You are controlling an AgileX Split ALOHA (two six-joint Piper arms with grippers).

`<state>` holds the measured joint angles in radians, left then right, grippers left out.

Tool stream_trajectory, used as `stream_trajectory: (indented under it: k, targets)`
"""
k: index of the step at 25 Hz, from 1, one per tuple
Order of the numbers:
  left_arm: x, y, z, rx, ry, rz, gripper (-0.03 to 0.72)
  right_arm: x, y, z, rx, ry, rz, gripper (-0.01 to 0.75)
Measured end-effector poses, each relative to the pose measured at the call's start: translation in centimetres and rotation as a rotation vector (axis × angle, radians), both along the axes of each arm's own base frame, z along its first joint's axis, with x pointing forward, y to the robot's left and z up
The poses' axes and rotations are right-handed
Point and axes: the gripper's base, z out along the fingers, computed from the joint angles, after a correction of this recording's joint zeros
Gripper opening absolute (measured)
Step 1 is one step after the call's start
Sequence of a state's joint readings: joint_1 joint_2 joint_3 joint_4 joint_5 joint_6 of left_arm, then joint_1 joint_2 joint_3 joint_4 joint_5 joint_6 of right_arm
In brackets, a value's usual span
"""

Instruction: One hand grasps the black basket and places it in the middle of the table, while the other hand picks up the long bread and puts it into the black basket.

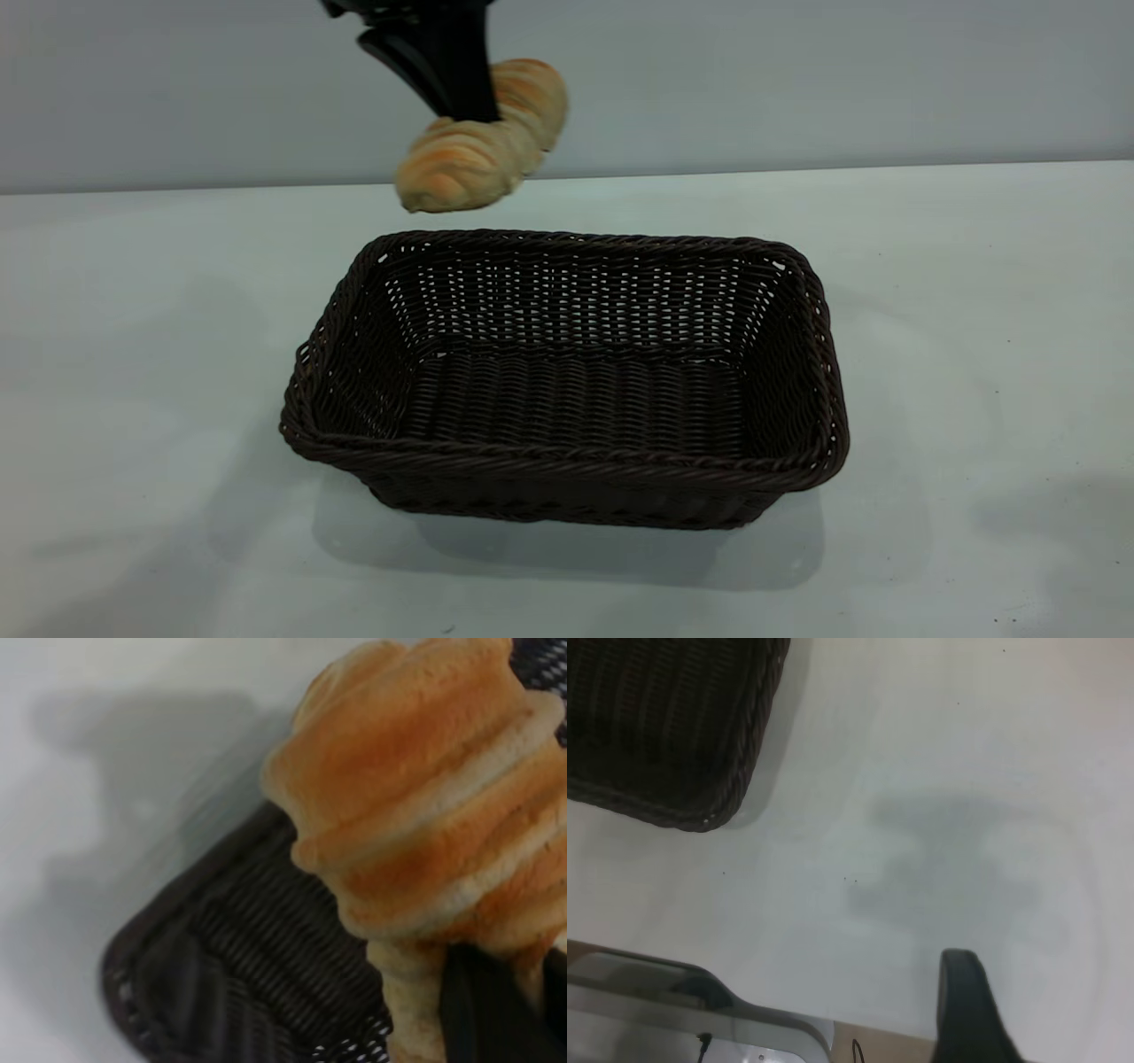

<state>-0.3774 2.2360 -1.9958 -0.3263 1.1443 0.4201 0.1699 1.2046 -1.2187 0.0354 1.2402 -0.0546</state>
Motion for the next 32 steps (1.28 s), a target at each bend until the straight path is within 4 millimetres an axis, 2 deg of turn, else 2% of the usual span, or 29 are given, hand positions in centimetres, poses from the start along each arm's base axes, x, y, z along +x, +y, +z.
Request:
stream_trajectory:
  k: [9, 16, 19, 23, 29, 32]
  targets:
    - [-2.0, -3.5, 0.0, 0.000, -0.003, -0.161, 0.064, 0.0, 0.0, 0.0, -0.001, 0.000, 0.000, 0.460]
    - [-2.5, -4.3, 0.1, -0.017, -0.005, -0.199, 0.069, 0.0, 0.0, 0.0, -0.001, 0.000, 0.001, 0.460]
    - [-2.5, -4.3, 0.1, -0.017, -0.005, -0.201, 0.100, 0.0, 0.0, 0.0, -0.001, 0.000, 0.001, 0.460]
    - [-2.5, -4.3, 0.1, -0.017, -0.005, -0.203, 0.212, 0.0, 0.0, 0.0, -0.001, 0.000, 0.001, 0.460]
    - [-2.4, -4.2, 0.2, -0.001, -0.013, -0.184, 0.442, 0.0, 0.0, 0.0, -0.001, 0.000, 0.001, 0.460]
    - [-1.5, -3.8, 1.5, 0.062, -0.077, -0.118, 0.493, 0.0, 0.0, 0.0, -0.001, 0.000, 0.001, 0.460]
